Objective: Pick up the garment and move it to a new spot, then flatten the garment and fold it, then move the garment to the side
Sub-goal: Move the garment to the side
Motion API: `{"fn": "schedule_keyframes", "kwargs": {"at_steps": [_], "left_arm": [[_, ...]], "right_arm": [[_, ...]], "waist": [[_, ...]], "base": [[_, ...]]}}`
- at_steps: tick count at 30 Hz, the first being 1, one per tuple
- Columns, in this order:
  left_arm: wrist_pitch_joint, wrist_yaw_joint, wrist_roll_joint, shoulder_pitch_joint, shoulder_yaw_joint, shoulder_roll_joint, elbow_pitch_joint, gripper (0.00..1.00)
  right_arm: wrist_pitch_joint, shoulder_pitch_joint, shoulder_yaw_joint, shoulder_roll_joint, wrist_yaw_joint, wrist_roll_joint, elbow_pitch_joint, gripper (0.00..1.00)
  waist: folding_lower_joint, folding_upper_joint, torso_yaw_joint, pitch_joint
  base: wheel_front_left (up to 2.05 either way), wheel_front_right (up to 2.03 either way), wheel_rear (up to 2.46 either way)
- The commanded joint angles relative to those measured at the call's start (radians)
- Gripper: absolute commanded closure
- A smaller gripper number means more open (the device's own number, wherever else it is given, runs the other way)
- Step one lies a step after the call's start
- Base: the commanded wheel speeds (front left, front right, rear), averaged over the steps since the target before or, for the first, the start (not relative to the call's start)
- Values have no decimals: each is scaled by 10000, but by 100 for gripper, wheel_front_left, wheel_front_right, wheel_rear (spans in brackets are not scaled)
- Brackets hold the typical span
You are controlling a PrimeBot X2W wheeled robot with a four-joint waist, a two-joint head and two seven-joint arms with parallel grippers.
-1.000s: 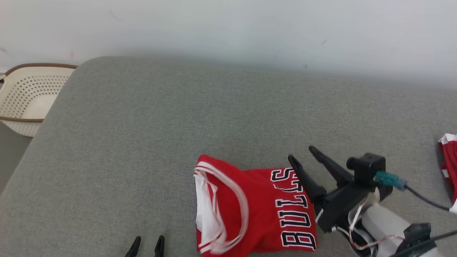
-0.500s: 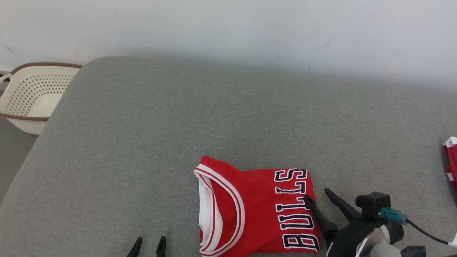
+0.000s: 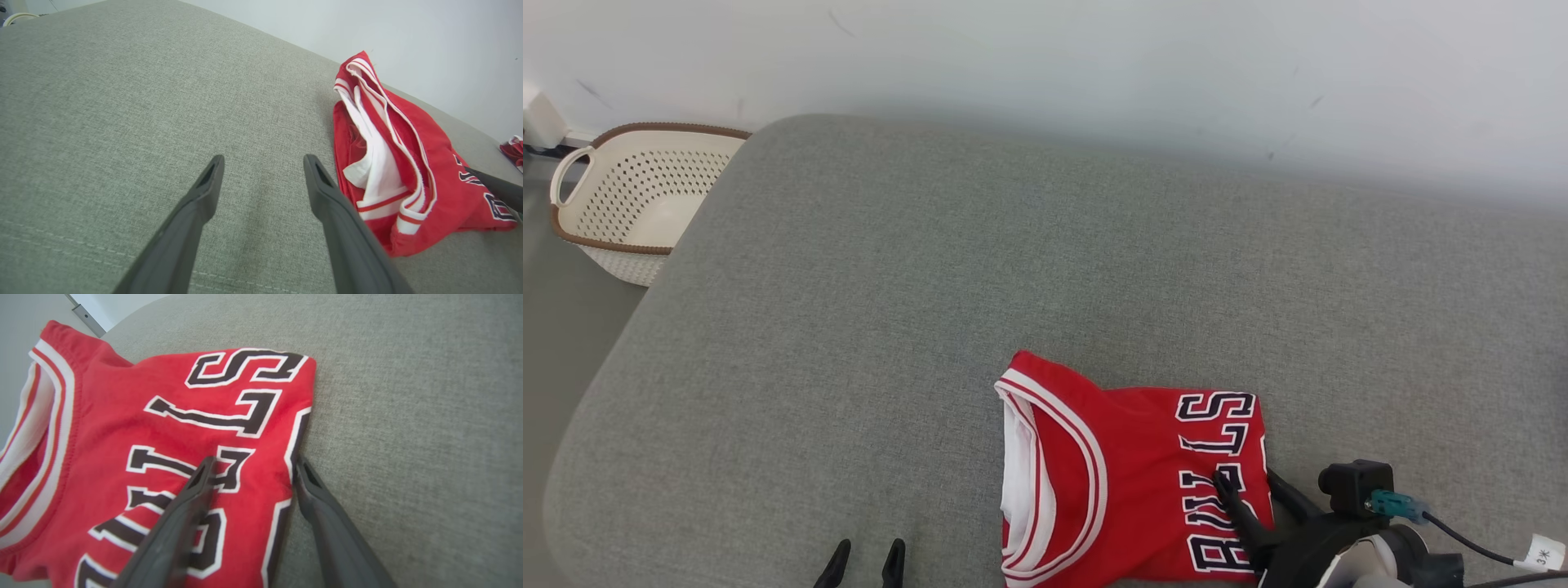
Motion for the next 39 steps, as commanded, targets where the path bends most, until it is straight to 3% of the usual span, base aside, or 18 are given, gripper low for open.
{"fn": "schedule_keyframes", "kwargs": {"at_steps": [1, 2, 11, 27, 39], "left_arm": [[-36, 3, 130, 70, 13, 5, -22, 0], [-36, 3, 145, 58, 11, 6, -32, 0], [-36, 3, 482, 18, 29, 6, -150, 0], [-36, 3, 1234, -307, 751, 9, -449, 0], [-36, 3, 1538, -605, 1039, 6, -395, 0]], "right_arm": [[66, 57, 165, 117, -1, 100, 160, 85], [64, -6, 248, 141, -1, 186, 214, 100], [23, -363, -584, 2, -1, -459, -64, 100], [23, -60, -1733, 242, -1, -1221, -327, 100], [21, -130, -1847, 516, -1, -1284, -450, 100]], "waist": [[1, 0, 17, 7], [1, 0, 24, -1], [1, 0, -559, -333], [1, 0, -3870, -282], [1, 0, -5587, 6]], "base": [[0, 0, 0], [0, 0, 0], [0, 0, 0], [0, 0, 0], [0, 0, 0]]}}
